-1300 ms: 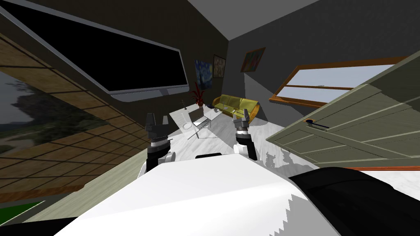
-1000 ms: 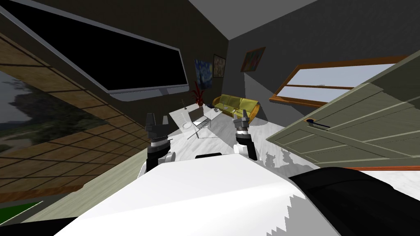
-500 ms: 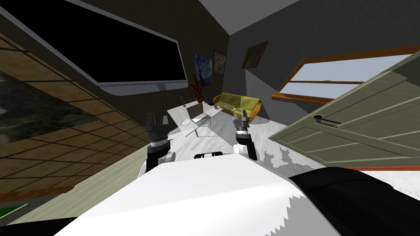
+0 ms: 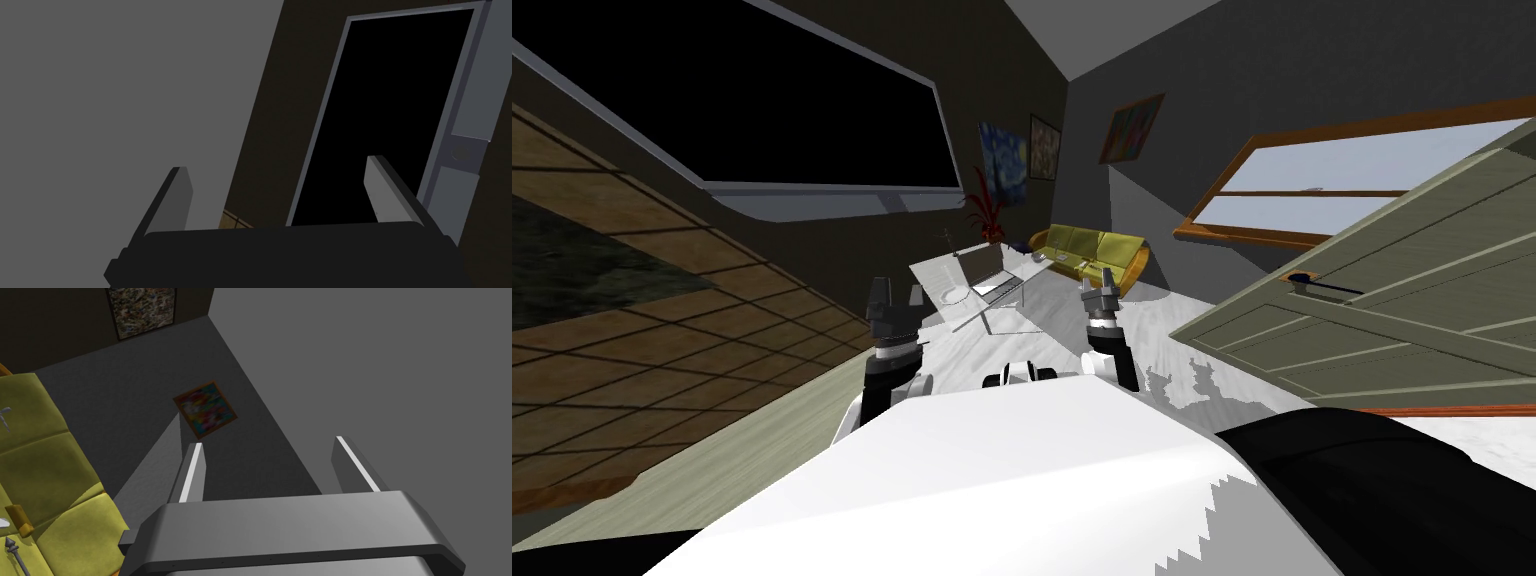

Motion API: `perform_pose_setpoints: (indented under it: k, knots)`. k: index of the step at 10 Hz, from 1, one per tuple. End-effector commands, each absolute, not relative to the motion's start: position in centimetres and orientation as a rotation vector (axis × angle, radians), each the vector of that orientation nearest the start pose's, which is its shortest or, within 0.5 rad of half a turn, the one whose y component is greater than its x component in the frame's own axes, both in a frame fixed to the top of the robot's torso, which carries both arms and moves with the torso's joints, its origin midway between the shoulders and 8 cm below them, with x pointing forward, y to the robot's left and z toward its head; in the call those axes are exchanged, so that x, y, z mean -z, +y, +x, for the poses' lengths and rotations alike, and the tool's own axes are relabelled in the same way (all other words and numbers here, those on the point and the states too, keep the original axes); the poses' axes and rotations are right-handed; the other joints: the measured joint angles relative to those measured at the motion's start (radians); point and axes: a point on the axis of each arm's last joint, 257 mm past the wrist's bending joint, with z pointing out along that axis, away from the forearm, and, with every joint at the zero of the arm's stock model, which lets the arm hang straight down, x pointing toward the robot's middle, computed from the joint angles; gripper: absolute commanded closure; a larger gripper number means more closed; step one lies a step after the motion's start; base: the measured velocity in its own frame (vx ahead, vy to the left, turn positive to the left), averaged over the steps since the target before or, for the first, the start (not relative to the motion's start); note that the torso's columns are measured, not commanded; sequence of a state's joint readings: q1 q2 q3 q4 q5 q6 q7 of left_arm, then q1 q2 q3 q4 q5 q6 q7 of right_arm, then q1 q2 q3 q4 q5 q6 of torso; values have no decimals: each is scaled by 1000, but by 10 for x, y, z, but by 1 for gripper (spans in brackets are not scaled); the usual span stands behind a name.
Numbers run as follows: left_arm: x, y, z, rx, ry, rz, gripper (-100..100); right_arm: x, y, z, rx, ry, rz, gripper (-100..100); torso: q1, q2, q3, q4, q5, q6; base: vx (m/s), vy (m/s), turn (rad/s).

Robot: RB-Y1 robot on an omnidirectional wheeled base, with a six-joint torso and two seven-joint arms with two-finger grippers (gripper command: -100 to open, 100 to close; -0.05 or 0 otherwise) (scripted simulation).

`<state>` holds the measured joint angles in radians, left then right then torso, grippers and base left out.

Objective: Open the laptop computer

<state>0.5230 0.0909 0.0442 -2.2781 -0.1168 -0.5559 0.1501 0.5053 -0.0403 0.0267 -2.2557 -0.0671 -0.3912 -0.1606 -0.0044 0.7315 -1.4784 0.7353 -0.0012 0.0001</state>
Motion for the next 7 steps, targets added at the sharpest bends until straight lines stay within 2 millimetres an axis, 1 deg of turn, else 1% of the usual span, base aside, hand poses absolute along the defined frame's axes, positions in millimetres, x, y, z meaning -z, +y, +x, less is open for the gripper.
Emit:
perform_pose_setpoints:
  k: [1, 4, 7]
  knots:
    - [-13, 285, 343, 1323, 755, -585, -100, 11, -278, 366, -1481, 650, 859, 0, 1, 1, -1, 1, 0, 0, 154, -117, -46]
    - [-2, 308, 348, 1306, 786, -649, -100, 11, -278, 366, -1481, 650, 859, 0, 5, 9, 4, 3, 1, 0, 150, -117, -55]
    - [9, 337, 351, 1276, 805, -727, -100, 11, -278, 366, -1481, 650, 859, 0, 2, 5, 1, 2, 1, 0, 201, -152, -60]
